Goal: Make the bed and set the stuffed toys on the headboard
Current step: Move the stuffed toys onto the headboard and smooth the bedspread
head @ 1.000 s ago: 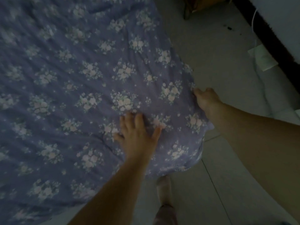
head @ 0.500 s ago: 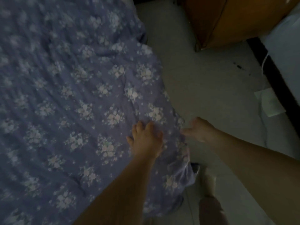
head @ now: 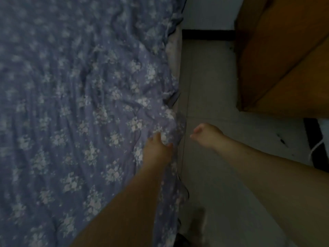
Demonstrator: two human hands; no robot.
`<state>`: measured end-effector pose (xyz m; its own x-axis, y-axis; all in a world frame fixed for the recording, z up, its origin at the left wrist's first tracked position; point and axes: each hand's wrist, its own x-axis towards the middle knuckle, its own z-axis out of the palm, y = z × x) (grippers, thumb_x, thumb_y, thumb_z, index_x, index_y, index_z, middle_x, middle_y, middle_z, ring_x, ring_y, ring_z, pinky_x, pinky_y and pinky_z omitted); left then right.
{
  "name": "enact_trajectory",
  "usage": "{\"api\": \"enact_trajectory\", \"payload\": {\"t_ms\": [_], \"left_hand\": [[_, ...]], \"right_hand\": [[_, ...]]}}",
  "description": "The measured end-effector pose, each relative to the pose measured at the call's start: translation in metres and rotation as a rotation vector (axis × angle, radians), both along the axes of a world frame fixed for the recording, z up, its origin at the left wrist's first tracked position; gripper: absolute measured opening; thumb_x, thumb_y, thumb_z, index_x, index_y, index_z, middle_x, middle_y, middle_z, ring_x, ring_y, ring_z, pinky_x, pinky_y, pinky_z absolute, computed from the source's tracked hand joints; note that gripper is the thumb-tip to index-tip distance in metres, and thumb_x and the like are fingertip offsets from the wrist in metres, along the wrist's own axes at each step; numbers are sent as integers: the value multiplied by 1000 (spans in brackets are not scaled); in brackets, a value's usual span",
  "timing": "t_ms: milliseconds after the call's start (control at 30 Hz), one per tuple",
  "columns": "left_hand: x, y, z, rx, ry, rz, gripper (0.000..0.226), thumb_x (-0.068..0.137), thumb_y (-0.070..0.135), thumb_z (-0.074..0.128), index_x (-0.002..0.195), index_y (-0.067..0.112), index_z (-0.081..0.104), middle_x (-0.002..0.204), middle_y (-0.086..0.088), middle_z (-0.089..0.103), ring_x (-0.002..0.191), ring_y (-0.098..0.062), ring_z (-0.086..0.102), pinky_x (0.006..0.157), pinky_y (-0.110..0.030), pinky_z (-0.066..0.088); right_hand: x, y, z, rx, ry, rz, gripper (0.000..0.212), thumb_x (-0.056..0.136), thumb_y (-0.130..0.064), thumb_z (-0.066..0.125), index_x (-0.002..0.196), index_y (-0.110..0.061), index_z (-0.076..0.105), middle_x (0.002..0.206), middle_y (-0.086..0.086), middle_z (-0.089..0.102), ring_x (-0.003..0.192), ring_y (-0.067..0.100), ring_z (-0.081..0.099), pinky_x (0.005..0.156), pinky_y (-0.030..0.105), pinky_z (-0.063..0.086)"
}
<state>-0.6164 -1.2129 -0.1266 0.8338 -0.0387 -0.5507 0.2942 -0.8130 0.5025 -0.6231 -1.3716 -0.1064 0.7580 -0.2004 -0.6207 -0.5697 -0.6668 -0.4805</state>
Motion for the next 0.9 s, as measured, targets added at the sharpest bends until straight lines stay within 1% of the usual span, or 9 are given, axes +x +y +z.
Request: {"api": "enact_trajectory", "payload": {"t_ms": [200, 333, 433, 567, 667, 767, 800, 833, 900], "left_hand": [[89, -17, 1, -38, -147, 97, 54, 90, 24, 55, 139, 8, 38, 142, -13, 39, 132, -29, 37, 106, -34, 31], [139, -36, -1, 0, -161, 95, 52, 91, 23, 55, 138, 8, 40, 139, -10, 42, 128, -24, 39, 102, -27, 29], [170, -46, -10, -17, -119, 105, 50, 89, 26, 55, 133, 6, 45, 135, -12, 46, 129, -26, 39, 104, -30, 29], [199, -55, -21, -47, -49, 169, 72, 73, 43, 43, 138, 11, 42, 136, -11, 45, 128, -28, 41, 106, -34, 33], [207, -59, -31, -52, 48, 189, 65, 86, 36, 55, 144, 20, 31, 143, -7, 38, 130, -27, 39, 105, -37, 37], [214, -64, -39, -31, 97, 207, 74, 85, 41, 60, 148, 25, 23, 147, -5, 34, 133, -27, 35, 107, -39, 35], [216, -67, -40, -5, 108, 204, 78, 83, 46, 61, 148, 26, 21, 147, -4, 33, 133, -27, 33, 108, -41, 33], [218, -70, -41, 29, 117, 180, 81, 82, 50, 61, 148, 28, 20, 147, -3, 31, 133, -27, 31, 108, -43, 33], [223, -77, -43, 96, 145, 155, 84, 79, 55, 62, 147, 27, 20, 145, -4, 29, 132, -29, 28, 106, -49, 33]], "right_hand": [[122, -8, -5, -26, -96, 81, 29, 91, -25, 56, 116, -10, 59, 123, 12, 61, 113, 28, 56, 92, 29, 43], [204, -15, -12, -36, -160, 34, 25, 93, -21, 51, 116, -12, 59, 124, 13, 60, 114, 30, 55, 91, 28, 42], [262, -19, -21, -23, -167, -34, 27, 94, -21, 48, 119, -16, 59, 127, 12, 60, 115, 29, 56, 93, 27, 42], [313, -17, -36, -26, -148, -47, 33, 95, -24, 49, 123, -11, 57, 131, 15, 56, 118, 32, 53, 94, 28, 41], [343, -15, -59, 64, -117, -177, 53, 86, -35, 58, 126, -1, 56, 129, 19, 57, 116, 34, 56, 94, 34, 45], [381, -21, -119, 249, -92, -336, 93, 48, -60, 62, 119, 1, 60, 120, 18, 64, 105, 33, 63, 90, 44, 53], [387, -22, -126, 308, -85, -372, 90, 50, -60, 66, 115, 1, 61, 113, 15, 66, 98, 31, 65, 86, 43, 55], [386, -20, -117, 381, -61, -410, 73, 60, -54, 73, 111, -2, 61, 101, 11, 67, 86, 28, 65, 78, 39, 57], [387, -23, -102, 488, -12, -393, 25, 84, -31, 69, 98, -13, 59, 80, 3, 59, 64, 17, 57, 58, 25, 52]]}}
